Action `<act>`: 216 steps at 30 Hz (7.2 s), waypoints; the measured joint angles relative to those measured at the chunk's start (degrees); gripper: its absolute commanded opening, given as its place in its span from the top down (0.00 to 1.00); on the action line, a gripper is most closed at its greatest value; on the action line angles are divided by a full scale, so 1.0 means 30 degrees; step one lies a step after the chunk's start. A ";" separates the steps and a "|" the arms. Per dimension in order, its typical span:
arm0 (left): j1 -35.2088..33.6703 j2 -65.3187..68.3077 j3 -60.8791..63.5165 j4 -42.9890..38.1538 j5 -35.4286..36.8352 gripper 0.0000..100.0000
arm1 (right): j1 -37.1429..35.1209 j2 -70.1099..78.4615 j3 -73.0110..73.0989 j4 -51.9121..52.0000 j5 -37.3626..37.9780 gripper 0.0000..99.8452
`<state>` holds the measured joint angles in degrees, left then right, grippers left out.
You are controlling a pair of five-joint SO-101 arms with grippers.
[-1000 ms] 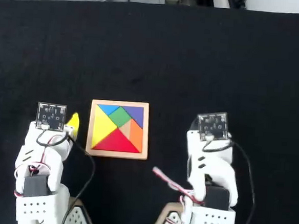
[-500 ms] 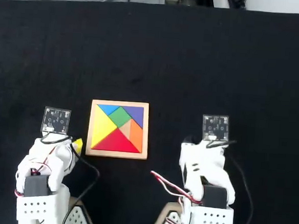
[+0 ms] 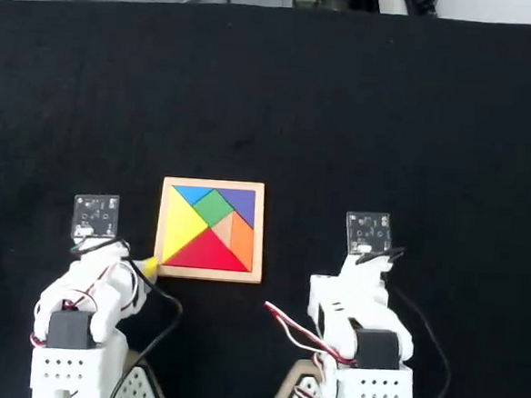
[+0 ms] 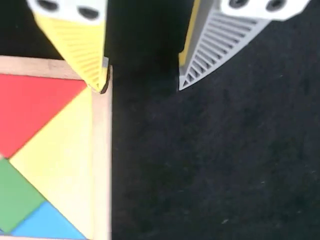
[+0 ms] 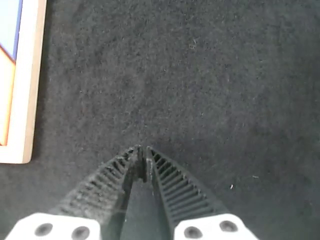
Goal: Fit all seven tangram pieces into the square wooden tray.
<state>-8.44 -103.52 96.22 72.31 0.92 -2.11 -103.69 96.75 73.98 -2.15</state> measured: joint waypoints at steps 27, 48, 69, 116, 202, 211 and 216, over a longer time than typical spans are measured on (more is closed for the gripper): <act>-0.2315 0.0000 0.0000 0.0000 0.0088 0.91 | -0.0176 0.0000 0.0000 0.0000 0.4073 0.99; 0.5509 0.0000 0.0000 0.0000 0.0234 0.92 | -0.0176 0.0000 0.0000 0.0000 0.4073 0.99; 0.1612 0.0000 0.0000 -0.1436 -0.0469 0.71 | -0.0176 0.0000 0.0000 0.0000 0.4073 0.99; -0.1641 0.0000 -0.2696 -0.2168 -0.4161 0.91 | -0.0176 0.0000 0.0000 0.0000 0.4073 0.99; 0.3399 2.9949 -1.3802 -1.3040 0.1172 0.91 | -0.0176 0.0000 0.0000 0.0000 0.4073 0.99; 0.4425 3.0007 -1.4095 -1.3070 0.2579 0.91 | -0.0176 0.0000 0.0000 0.0000 0.4073 0.99; 0.4835 3.0007 -1.4095 -1.3128 0.2667 0.91 | -0.0176 0.0000 0.0000 0.0000 0.4073 0.99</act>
<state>6.07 -13.49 53.93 32.92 8.92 -2.64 -103.69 96.75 73.98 10.07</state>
